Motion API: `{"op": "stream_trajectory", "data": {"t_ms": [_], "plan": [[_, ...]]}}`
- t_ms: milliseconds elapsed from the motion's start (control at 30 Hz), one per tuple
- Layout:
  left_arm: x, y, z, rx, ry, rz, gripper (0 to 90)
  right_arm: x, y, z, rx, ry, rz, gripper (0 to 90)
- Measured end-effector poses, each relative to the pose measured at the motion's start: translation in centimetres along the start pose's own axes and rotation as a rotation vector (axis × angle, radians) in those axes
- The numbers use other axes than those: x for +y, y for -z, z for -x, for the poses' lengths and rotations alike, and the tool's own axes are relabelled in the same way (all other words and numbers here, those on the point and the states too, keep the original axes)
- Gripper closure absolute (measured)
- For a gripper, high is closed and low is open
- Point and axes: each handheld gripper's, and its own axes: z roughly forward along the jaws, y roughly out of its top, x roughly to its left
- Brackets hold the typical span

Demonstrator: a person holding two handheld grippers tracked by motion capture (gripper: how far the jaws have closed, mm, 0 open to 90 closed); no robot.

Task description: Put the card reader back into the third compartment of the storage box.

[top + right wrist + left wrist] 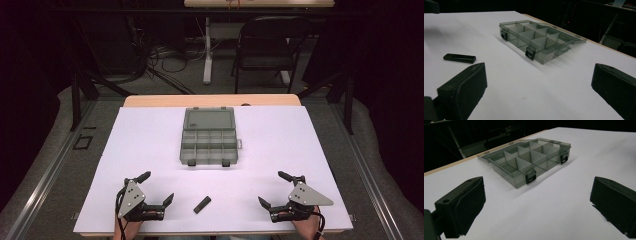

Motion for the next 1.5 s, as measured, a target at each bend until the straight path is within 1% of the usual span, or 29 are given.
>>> {"op": "stream_trajectory", "data": {"t_ms": [33,67,167,267,433,533,700,900,933,1033,1200,1233,1267,1367,1500], "plan": [[0.1,-0.2,0.1,-0.007,-0.002,-0.011,0.3,0.0,0.0,0.0,-0.001,-0.007,-0.004,0.0],[0.1,-0.4,0.2,-0.010,-0.001,-0.015,0.3,0.0,-0.1,0.0,-0.008,0.000,-0.009,0.0],[0.3,-0.8,0.7,-0.021,-0.019,-0.035,0.3,-0.1,-0.1,0.0,-0.009,-0.007,-0.007,0.0],[0.5,-1.3,1.0,-0.039,-0.020,-0.051,0.3,-0.1,-0.1,0.0,-0.010,-0.007,-0.007,0.0],[0.8,-2.1,1.6,-0.067,-0.011,-0.075,0.4,-0.1,-0.2,0.1,-0.015,-0.009,-0.020,0.0],[1.0,-2.5,1.9,-0.076,-0.005,-0.090,0.4,-0.1,-0.3,0.1,-0.016,-0.011,-0.027,0.0],[1.2,-3.2,2.4,-0.101,0.000,-0.129,0.4,-0.2,-0.3,0.1,-0.018,-0.014,-0.029,0.0],[1.5,-3.9,3.0,-0.122,0.006,-0.158,0.3,-0.2,-0.3,0.1,-0.018,-0.016,-0.031,0.0],[1.6,-4.0,3.1,-0.133,0.004,-0.163,0.3,-0.2,-0.3,0.1,-0.019,-0.015,-0.033,0.0],[1.7,-4.4,3.4,-0.149,0.015,-0.175,0.2,-0.2,-0.3,0.1,-0.019,-0.016,-0.034,0.0],[1.9,-4.9,3.8,-0.161,0.015,-0.193,0.2,-0.2,-0.3,0.1,-0.018,-0.016,-0.035,0.0],[1.9,-5.0,3.9,-0.163,0.014,-0.203,0.2,-0.2,-0.3,0.1,-0.018,-0.018,-0.036,0.0],[1.9,-5.2,4.0,-0.170,0.022,-0.206,0.1,-0.2,-0.3,0.1,-0.019,-0.021,-0.037,0.0],[2.0,-5.4,4.2,-0.180,0.018,-0.224,0.1,-0.2,-0.3,0.1,-0.019,-0.019,-0.037,0.0],[2.1,-5.6,4.7,-0.172,0.012,-0.241,0.0,-0.2,-0.3,0.1,-0.018,-0.016,-0.038,0.0]]}}
